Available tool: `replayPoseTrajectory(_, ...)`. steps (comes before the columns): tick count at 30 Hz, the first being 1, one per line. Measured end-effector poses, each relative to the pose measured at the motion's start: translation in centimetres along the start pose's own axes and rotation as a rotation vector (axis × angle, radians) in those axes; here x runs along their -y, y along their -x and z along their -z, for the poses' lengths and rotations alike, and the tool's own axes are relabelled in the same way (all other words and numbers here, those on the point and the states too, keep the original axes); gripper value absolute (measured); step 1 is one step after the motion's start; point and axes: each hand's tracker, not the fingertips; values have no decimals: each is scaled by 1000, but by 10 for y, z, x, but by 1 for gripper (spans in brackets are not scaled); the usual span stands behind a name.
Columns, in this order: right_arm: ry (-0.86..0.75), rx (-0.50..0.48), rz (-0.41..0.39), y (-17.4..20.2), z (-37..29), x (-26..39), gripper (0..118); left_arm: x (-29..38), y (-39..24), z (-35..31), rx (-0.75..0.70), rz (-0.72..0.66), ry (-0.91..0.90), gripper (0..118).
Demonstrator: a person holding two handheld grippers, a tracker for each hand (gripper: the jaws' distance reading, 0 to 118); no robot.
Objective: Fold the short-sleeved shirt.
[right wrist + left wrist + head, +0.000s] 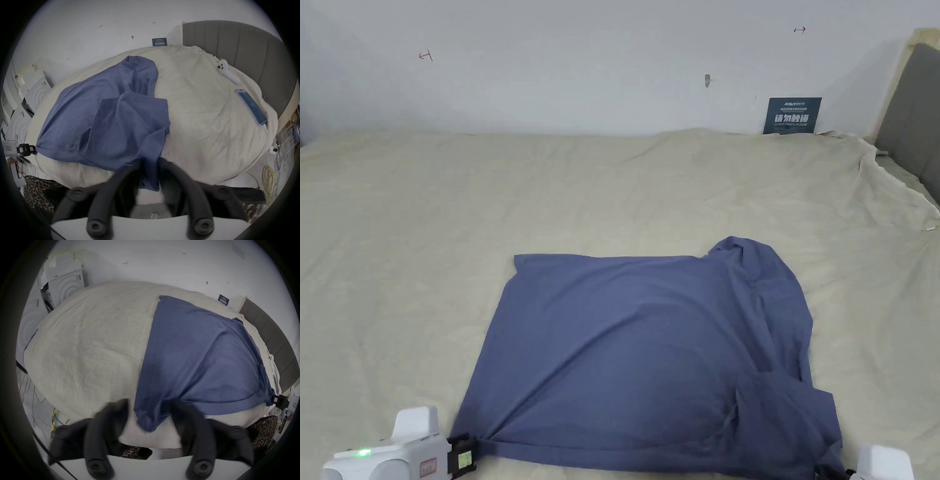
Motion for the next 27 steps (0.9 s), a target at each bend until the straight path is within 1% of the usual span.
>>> replayPoseTrajectory(1,-14,-1,-8,2,-7,-5,79,-2,-2,-7,-8,-7,-16,89)
replayPoseTrajectory(2,-55,-12,-20,5,-17,-13,92,-9,-7,-23,-17,-5,-77,101)
replayPoseTrajectory(3,-101,-17,-26,9,-28,-21,95,-15,-11,-34,-18,14,-116,106)
replayPoseTrajectory(4,-143,-11,-32,13,-39,-31,94,-21,-15,-44,-10,29,-156,107)
replayPoseTrajectory(6,-199,-34,-59,21,-58,-53,94,-36,-28,-71,10,62,-242,107)
replayPoseTrajectory(10,-358,-45,-78,38,-92,-86,94,-61,-43,-104,26,100,-358,107)
replayPoseTrajectory(14,-488,-13,-101,54,-117,-103,94,-78,-63,-137,42,99,-489,107)
replayPoseTrajectory(17,-554,26,-117,63,-126,-106,94,-81,-71,-147,43,125,-545,106)
replayPoseTrajectory(18,-569,47,-116,66,-128,-106,93,-82,-71,-143,31,141,-561,103)
replayPoseTrajectory(19,-580,59,-121,69,-129,-104,89,-80,-73,-144,37,155,-585,94)
replayPoseTrajectory(20,-586,63,-125,71,-130,-104,83,-78,-74,-145,42,164,-606,81)
replayPoseTrajectory(21,-592,68,-126,72,-130,-102,73,-75,-75,-145,53,161,-610,65)
replayPoseTrajectory(22,-594,71,-125,74,-130,-101,52,-76,-72,-141,66,158,-607,43)
replayPoseTrajectory(24,-595,72,-120,73,-130,-99,16,-73,-71,-140,143,125,-588,12)
replayPoseTrajectory(25,-599,68,-112,74,-129,-97,3,-72,-70,-138,164,112,-579,0)
replayPoseTrajectory(27,-604,41,-115,73,-129,-95,0,-69,-66,-135,155,105,-573,0)
